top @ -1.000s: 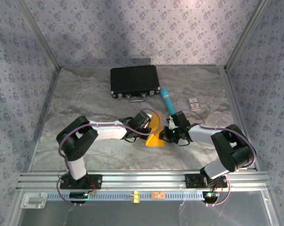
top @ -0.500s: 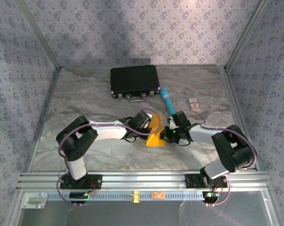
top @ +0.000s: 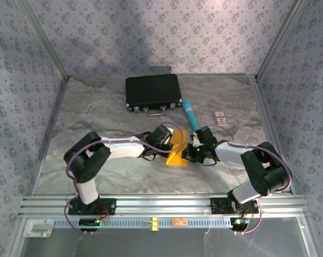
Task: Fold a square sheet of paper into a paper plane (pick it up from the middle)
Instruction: Fold the triangle a second time at the center of the table.
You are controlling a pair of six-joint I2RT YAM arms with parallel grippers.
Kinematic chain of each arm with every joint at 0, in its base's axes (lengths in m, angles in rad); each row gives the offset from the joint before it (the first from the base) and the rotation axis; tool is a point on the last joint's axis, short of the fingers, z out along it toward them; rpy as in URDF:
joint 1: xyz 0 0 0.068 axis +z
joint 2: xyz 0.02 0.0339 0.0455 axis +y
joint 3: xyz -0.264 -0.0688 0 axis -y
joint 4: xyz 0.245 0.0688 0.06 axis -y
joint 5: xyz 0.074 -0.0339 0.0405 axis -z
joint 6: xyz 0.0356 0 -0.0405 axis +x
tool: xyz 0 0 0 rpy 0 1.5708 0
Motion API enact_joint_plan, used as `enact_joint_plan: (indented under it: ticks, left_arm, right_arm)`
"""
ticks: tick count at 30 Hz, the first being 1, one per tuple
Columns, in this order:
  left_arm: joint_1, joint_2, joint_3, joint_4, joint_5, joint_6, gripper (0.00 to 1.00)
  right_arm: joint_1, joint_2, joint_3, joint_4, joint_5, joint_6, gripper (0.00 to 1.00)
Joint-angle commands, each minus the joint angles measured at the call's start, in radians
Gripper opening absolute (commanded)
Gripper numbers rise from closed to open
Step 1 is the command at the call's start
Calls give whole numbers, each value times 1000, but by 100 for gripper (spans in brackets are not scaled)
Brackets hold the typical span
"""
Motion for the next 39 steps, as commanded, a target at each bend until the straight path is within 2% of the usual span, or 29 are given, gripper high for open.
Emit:
enact_joint_plan:
  ticks: [1, 26, 39]
  left_arm:
    - [7, 5, 30, 4, 5, 11, 1]
    - [11, 54, 54, -31, 27, 22, 2]
    - [-20, 41, 62, -104, 16, -106, 1]
  right_arm:
    - [-6, -8, -20, -49, 29, -13, 0]
    - [-6, -13, -12, -58, 25, -18, 1]
    - [-6, -123, 3, -74, -20, -30, 9]
